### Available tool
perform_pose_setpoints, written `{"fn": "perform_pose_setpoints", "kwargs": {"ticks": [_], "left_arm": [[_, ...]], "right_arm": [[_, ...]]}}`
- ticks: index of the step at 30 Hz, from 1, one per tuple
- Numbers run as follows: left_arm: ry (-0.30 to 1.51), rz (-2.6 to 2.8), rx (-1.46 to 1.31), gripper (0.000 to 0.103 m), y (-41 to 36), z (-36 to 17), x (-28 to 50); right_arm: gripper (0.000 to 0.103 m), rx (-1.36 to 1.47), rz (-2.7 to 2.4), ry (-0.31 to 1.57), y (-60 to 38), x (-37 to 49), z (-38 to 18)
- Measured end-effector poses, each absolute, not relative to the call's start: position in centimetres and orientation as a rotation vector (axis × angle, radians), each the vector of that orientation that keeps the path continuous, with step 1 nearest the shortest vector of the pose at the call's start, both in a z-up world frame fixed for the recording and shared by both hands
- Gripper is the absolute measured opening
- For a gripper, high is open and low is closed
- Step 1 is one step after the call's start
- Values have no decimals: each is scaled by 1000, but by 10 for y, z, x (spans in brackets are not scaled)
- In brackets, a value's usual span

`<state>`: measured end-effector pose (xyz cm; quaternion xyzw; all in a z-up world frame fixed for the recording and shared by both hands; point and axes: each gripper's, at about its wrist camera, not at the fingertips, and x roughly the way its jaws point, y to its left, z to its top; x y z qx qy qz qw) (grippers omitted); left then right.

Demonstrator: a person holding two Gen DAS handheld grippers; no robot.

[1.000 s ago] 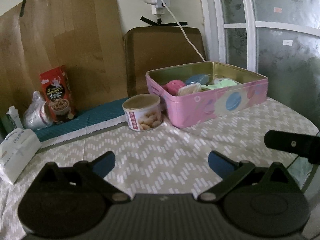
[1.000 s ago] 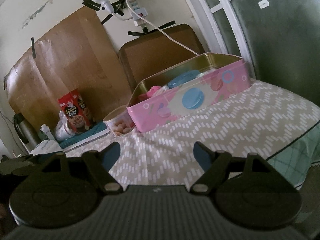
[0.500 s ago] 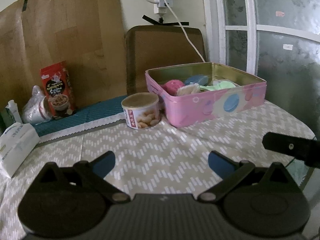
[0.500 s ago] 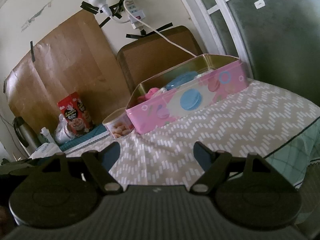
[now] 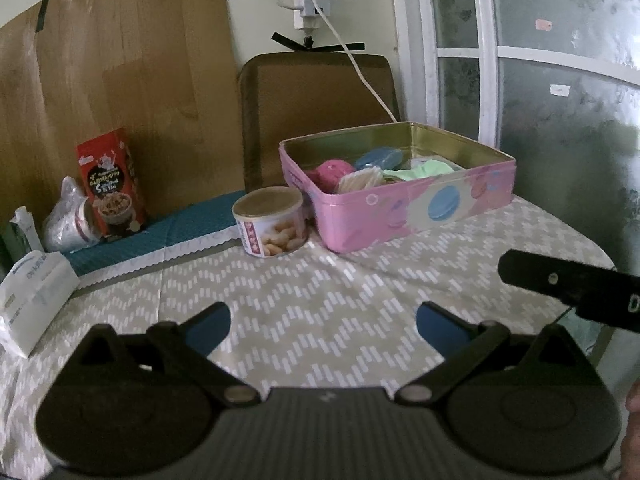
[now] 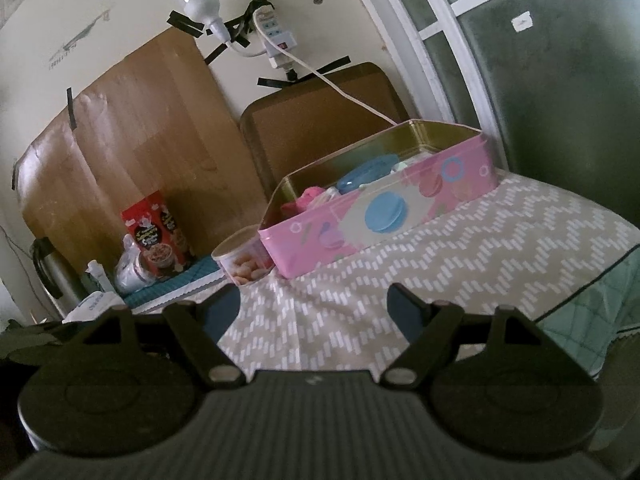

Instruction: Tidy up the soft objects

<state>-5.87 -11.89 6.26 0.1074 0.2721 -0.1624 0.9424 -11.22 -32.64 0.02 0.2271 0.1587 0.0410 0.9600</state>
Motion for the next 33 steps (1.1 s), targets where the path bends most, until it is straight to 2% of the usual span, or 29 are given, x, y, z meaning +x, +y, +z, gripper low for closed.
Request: {"fn": "perform_pose_setpoints", "kwargs": {"ticks": [33], "left_arm": [[637,-265,184,103,-111,58,-44]], "right_arm": [[83,465,95,336,-327,-109,-1]]}}
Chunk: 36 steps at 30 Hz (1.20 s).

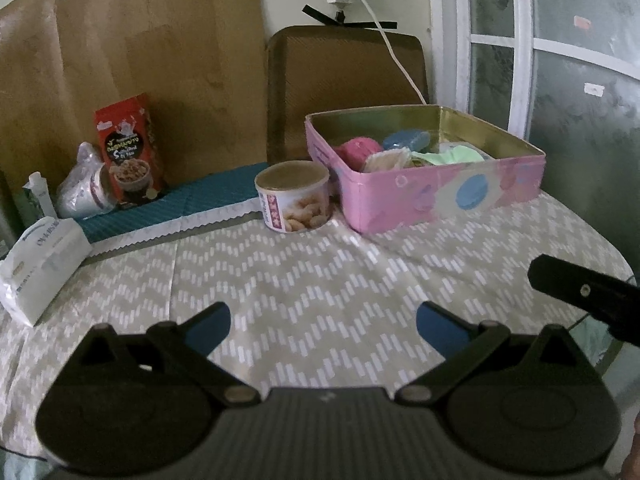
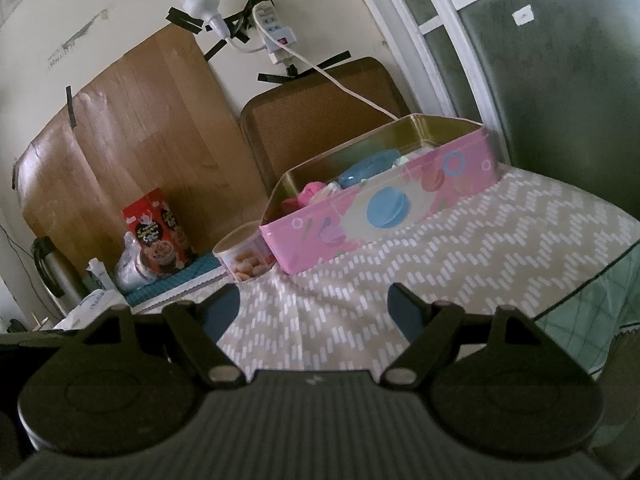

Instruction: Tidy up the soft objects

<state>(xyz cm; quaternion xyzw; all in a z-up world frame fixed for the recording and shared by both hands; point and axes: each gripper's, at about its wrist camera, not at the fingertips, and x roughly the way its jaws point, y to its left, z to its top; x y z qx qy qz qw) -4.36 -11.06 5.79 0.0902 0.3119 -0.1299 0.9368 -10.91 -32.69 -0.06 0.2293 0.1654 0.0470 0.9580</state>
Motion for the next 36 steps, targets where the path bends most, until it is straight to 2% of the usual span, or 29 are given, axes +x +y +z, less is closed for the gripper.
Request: {"fn": "perform_pose_setpoints", "kwargs": {"ticks": [36], "left_arm": [[719,-273,190,103,-112,44,-34]], "right_arm": [[83,478,101,362,-331,-102,-8]]}}
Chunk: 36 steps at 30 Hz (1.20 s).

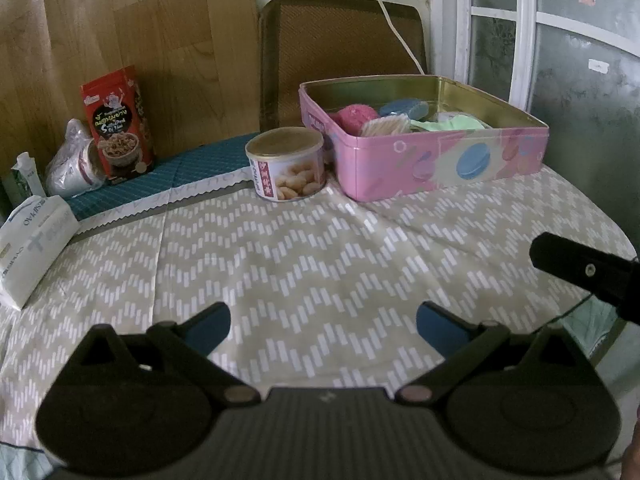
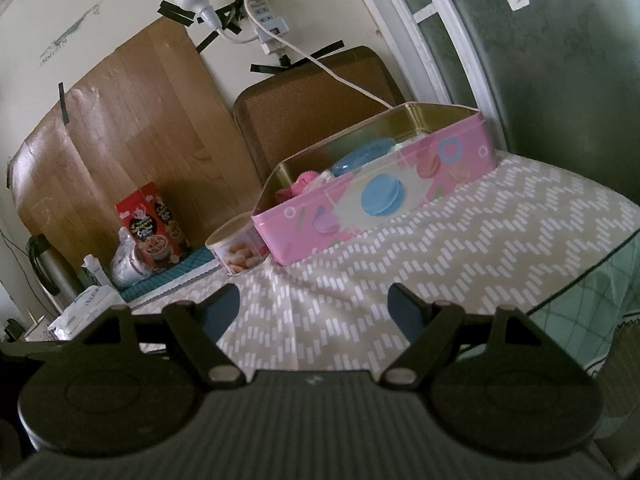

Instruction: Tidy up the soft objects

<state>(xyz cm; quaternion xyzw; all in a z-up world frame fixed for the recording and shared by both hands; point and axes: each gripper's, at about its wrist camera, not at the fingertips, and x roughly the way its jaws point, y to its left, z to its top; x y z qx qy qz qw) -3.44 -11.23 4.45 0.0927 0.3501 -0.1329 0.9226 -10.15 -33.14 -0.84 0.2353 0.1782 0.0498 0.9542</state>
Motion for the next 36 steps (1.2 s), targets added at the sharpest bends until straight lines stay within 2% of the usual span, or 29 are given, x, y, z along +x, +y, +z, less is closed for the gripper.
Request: {"fn": "perform_pose_setpoints", "kwargs": {"ticks": [36], "left_arm": [[715,-273,195,103,-109,42,-30]], "right_arm": [[83,478,101,367,-331,-98,-12]]}}
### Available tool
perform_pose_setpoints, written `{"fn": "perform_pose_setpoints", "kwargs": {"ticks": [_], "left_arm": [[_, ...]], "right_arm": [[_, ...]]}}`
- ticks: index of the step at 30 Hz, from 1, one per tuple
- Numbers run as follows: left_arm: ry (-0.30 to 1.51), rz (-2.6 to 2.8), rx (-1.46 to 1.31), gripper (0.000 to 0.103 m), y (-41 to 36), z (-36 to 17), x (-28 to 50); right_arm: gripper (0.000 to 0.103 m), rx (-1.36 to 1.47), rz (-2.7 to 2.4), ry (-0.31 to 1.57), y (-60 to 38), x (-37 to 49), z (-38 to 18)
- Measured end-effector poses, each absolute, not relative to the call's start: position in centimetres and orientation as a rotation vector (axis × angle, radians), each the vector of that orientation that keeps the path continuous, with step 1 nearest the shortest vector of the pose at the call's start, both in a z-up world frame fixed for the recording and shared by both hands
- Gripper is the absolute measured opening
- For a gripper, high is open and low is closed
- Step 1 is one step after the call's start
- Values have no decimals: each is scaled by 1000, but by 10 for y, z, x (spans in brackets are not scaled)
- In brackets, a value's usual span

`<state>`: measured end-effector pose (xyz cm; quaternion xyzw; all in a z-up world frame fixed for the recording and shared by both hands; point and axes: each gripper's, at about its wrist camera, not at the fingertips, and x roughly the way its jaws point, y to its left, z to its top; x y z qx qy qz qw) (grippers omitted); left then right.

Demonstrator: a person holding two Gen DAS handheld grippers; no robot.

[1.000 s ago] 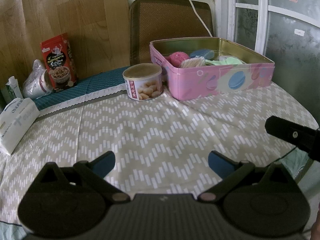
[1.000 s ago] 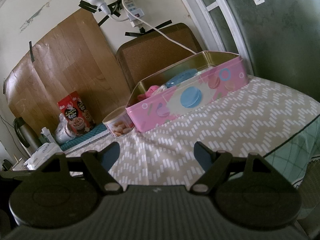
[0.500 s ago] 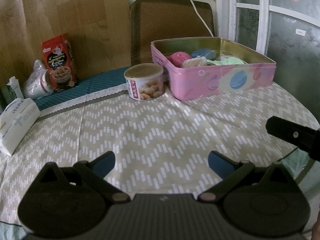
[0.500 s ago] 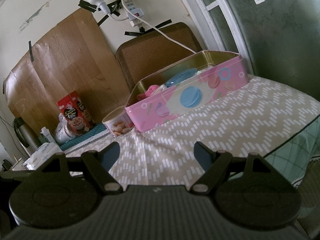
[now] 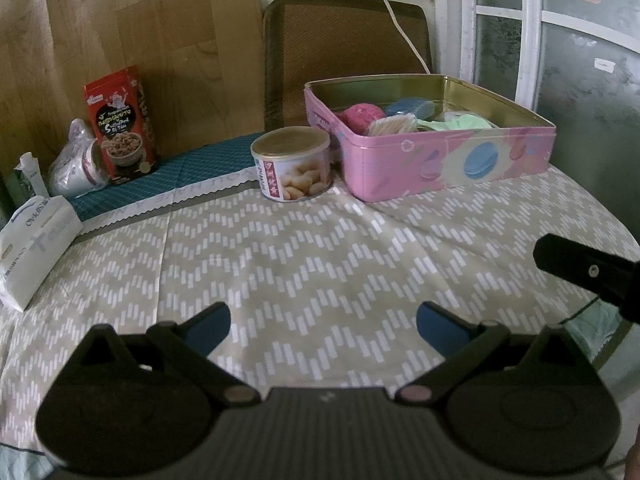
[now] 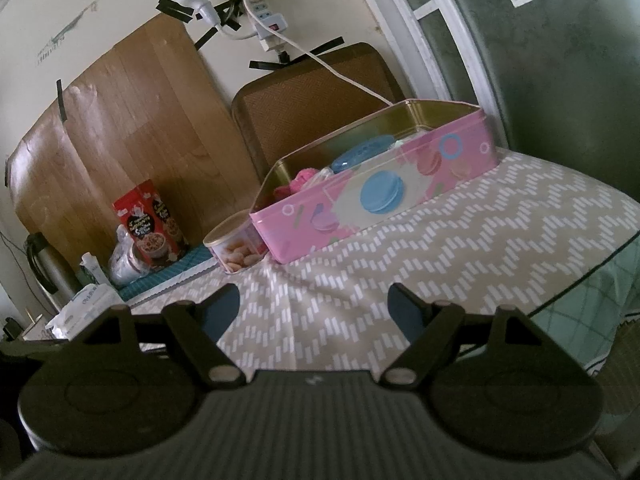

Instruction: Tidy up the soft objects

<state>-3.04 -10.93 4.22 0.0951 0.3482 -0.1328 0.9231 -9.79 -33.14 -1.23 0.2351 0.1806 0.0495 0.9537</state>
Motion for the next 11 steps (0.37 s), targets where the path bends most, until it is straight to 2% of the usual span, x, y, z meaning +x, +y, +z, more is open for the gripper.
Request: {"fn": "perform_pose_setpoints", "kwargs": {"ticks": [11], "left_arm": [[693,-316,163,103,-105,46,-28]], "right_arm": [[83,473,100,369,-329,-95,-13]]}}
